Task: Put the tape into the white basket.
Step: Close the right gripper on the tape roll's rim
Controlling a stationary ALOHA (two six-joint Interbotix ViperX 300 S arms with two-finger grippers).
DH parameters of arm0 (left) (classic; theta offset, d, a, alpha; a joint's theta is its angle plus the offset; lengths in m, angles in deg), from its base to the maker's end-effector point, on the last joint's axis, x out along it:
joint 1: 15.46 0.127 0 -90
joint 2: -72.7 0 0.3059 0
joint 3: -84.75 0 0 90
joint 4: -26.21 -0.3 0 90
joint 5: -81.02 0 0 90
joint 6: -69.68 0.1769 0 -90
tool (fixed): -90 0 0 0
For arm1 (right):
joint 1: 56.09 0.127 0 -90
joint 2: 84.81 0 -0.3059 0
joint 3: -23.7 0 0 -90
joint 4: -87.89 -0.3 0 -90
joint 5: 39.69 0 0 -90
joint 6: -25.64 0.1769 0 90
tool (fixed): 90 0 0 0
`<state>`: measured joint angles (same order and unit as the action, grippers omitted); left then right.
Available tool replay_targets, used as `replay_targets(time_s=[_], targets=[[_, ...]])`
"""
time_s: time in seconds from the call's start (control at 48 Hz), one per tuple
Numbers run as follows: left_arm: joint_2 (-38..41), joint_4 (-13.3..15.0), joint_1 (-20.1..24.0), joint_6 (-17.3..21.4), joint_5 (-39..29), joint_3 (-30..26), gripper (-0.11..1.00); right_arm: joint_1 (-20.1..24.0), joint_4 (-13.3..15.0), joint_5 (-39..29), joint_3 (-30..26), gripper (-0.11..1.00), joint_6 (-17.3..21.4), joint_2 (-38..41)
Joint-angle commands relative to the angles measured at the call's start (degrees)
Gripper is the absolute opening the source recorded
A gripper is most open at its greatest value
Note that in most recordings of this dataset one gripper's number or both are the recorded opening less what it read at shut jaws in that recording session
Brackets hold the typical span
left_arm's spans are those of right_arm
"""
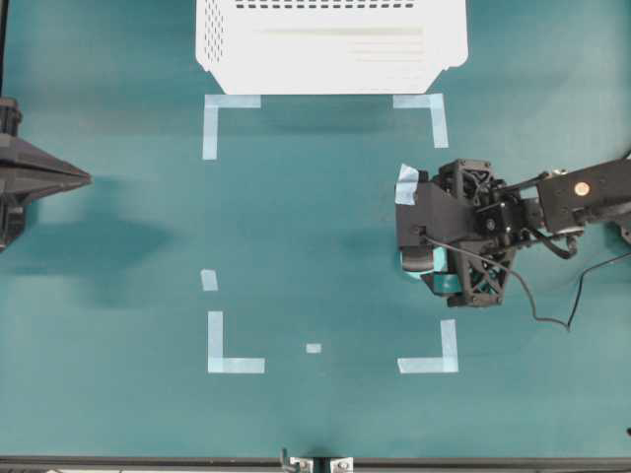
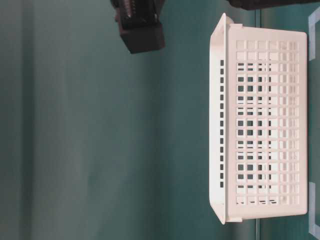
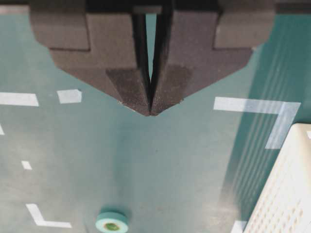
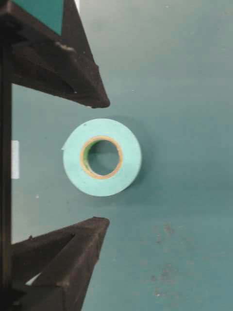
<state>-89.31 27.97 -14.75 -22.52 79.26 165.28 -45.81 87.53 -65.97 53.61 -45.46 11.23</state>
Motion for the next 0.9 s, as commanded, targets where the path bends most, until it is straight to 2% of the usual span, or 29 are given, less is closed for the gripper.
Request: replay_targets(time_s=[0.0,0.292,0.605,0.876], targets=[[0.9,0.0,0.1,0.2,0.4,-1.4,-0.11,0.3,0.0,1.3,-0.4,1.00,0.2,0.1],[0.8,0.0,0.1,0.2,0.3,-1.4,-0.11,0.4,-0.2,1.8,0.0,1.00,1.7,2.5],[0.9,0.0,0.1,0.2,0.3,-1.4,-0.11,1.0,-0.4,5.3,0.5,1.00,1.8,4.4],[0.9,-0.1,0.1,0.2,0.4,-1.4,-0.11,1.1,-0.4,5.5,0.5,1.00,2.0,6.8]])
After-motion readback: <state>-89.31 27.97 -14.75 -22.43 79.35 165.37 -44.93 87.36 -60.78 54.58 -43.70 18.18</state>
